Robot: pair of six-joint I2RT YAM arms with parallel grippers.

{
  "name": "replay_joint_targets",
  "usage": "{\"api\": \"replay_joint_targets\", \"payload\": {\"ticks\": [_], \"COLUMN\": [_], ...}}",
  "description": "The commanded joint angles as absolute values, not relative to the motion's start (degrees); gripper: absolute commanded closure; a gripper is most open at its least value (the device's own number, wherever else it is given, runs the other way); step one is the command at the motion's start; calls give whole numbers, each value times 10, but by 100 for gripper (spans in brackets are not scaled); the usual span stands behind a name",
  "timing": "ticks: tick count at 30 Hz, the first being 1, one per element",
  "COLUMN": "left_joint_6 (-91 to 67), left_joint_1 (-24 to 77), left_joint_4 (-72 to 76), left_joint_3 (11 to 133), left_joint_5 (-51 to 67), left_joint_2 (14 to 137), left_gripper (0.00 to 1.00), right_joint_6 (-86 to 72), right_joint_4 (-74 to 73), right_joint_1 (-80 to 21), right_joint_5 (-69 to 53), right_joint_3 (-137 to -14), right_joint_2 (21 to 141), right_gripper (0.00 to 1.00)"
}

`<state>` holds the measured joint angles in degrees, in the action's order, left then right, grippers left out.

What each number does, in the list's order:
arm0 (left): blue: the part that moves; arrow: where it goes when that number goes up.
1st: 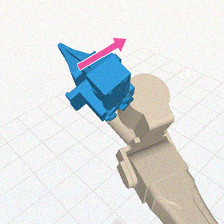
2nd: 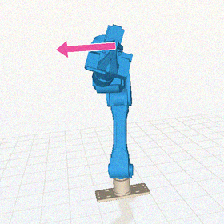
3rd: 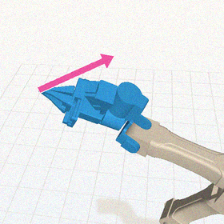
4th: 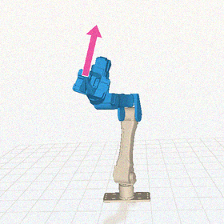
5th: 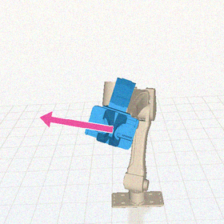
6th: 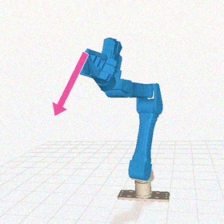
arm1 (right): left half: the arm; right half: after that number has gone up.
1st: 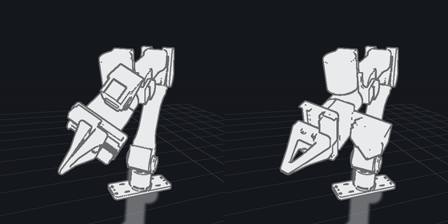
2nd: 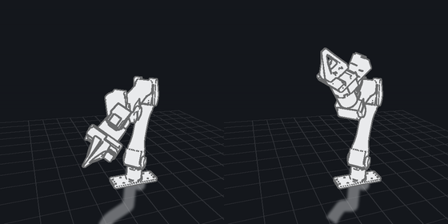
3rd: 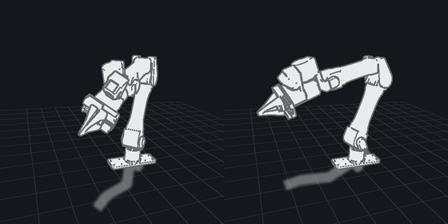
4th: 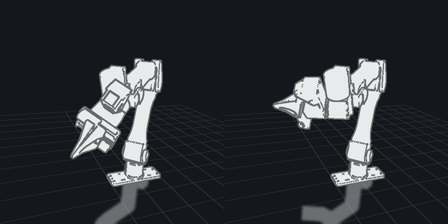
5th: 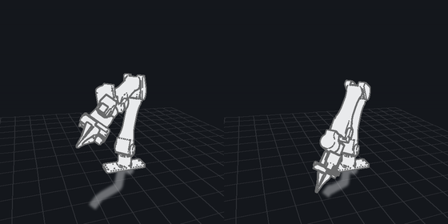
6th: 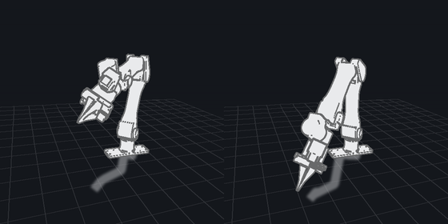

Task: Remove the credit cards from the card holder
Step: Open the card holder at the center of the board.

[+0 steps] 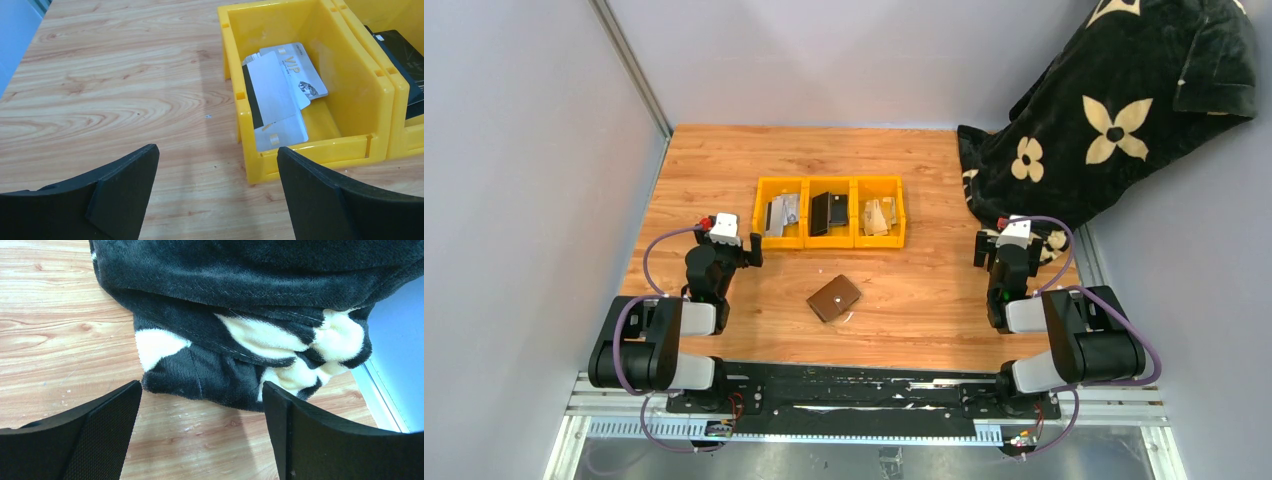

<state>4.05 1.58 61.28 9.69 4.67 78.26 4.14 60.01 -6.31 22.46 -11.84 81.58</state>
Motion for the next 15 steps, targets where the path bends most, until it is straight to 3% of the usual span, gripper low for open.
{"api": "replay_joint_targets", "payload": {"ticks": [1,11,13,15], "left_joint_6": [41,39,26,19], "left_joint_1": [15,11,-6,-22], "left_joint_4": [631,630,569,459], "left_joint_3": [105,106,129,169], "left_joint_5": [36,49,64,63], "left_joint_2": [786,782,745,698], "left_gripper": [0,0,0,0], "right_joint_6": [47,65,62,31], "right_joint_4": [614,607,474,301], "right_joint_1": [-57,-66,-91,-94], "right_joint_5": [225,230,304,292], "right_joint_3": [-123,-129,-181,-256], "right_joint_2": [813,796,742,706], "right_gripper": [6,6,6,6]}}
